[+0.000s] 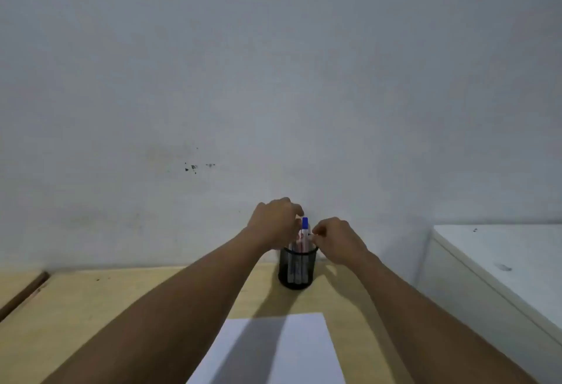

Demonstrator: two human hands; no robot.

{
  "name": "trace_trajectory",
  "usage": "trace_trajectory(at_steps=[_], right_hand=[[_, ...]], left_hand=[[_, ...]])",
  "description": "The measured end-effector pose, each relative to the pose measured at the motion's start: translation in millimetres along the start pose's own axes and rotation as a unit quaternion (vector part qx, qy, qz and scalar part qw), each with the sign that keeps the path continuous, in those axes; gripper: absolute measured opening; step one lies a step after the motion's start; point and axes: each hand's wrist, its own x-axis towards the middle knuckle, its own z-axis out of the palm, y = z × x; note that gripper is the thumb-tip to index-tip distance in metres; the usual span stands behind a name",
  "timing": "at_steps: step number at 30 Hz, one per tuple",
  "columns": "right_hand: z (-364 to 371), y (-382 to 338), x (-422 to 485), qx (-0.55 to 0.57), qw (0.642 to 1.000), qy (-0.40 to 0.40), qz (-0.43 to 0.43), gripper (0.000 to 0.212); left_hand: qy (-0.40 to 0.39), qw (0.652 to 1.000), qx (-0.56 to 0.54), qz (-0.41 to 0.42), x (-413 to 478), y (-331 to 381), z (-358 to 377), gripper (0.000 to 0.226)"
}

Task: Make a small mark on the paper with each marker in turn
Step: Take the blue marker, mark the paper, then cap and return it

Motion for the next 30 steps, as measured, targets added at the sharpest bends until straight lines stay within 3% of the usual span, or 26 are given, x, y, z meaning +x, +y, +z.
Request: trace_trajectory(at_steps=[4, 7, 14, 18, 21, 25, 30], right_hand=[[11, 2, 23, 0.032, 0.999, -0.011, 0.032, 0.029], [21, 2, 33, 0.060, 0.997, -0.018, 0.041, 0.023], [14, -4, 21, 0.163, 0.983, 0.055, 0.065, 0.012], [-16, -27, 1, 0.169, 0.982, 0.078, 0.017, 0.014], [-43, -54, -17, 0.206, 0.975, 0.083, -0.028, 0.018], [-72, -91, -50, 0.260, 0.961, 0.051, -0.079, 0.013], [-76, -137, -95, 0.234, 0.963, 0.034, -0.132, 0.016]], left_hand=[[-0.016, 1.000, 0.001, -0.003, 24, -5, 20, 0.035], [-0.011, 1.000, -0.005, 0.008, 31, -11, 32, 0.029], [0.049, 0.995, -0.080, -0.034, 28, -5, 23, 0.027], [0.081, 0.967, -0.229, -0.081, 19, 0, -12, 0.033], [0.100, 0.944, -0.303, -0.081, 6, 4, -53, 0.018], [0.140, 0.932, -0.322, -0.094, -26, 5, -106, 0.013], [0.174, 0.927, -0.314, -0.109, -81, -7, -150, 0.015]])
